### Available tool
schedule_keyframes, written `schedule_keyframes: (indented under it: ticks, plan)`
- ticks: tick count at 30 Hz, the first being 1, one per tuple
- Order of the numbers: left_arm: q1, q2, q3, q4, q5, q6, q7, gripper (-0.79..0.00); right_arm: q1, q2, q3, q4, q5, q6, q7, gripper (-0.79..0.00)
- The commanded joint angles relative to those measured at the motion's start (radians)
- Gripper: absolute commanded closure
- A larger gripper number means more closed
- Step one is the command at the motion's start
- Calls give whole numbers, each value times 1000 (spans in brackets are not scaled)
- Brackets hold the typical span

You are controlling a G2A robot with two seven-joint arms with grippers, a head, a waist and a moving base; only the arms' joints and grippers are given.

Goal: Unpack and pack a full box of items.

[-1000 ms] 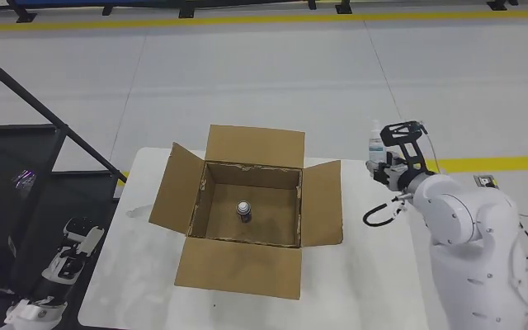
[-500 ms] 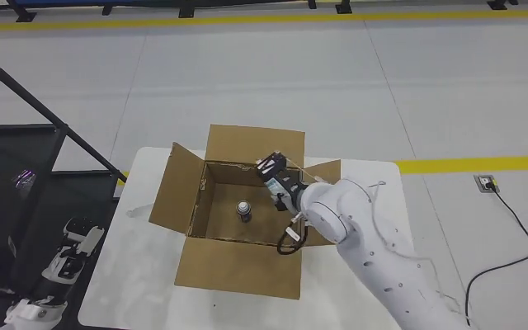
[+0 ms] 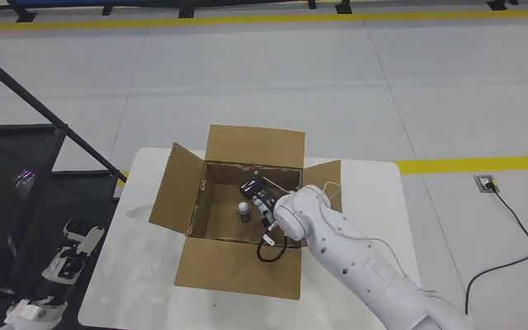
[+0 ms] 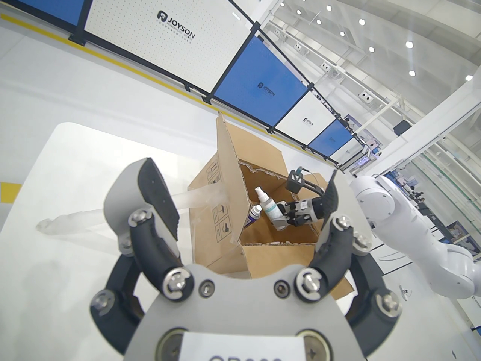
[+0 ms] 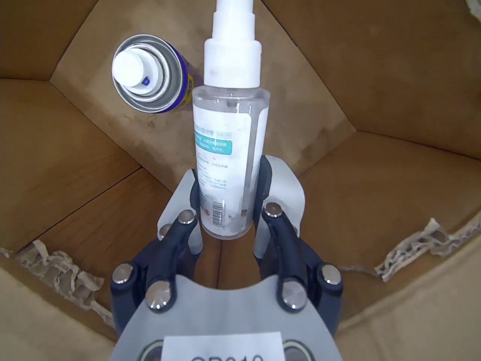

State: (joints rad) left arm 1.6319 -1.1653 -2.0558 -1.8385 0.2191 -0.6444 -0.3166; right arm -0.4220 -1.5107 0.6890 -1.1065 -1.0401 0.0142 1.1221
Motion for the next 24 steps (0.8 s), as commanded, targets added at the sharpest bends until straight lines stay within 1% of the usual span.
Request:
schedule_keyframes:
  ticks: [1, 2, 7, 8, 10, 13, 17, 22, 24]
  plan:
    - [0, 0, 0, 0, 0, 0, 0, -785, 11, -9, -6, 23, 6, 1, -7, -514]
    - [0, 0, 0, 0, 0, 0, 0, -785, 17, -13, -8, 30, 7, 2, -10, -619]
    - [0, 0, 0, 0, 0, 0, 0, -785, 35, -24, -1, 37, 8, 8, -18, -720]
    - [0, 0, 0, 0, 0, 0, 0, -785, 35, -23, 6, 30, 9, 8, -22, -720]
    - [0, 0, 0, 0, 1, 3, 2, -785, 31, -20, 28, 0, 16, 3, -29, -748]
    - [-2, 0, 2, -9, 54, 31, 24, -785, 5, -4, 80, -94, 21, -8, -39, -770]
    - [-13, -3, 29, -24, 179, 71, 78, -785, -70, 28, 181, -303, 23, -27, -36, -785]
    - [-34, -7, 90, -29, 276, 94, 132, -785, -193, 59, 321, -531, 117, -58, -42, -785]
    - [-52, -7, 114, -27, 310, 103, 137, -785, -232, 67, 363, -592, 157, -70, -50, -785]
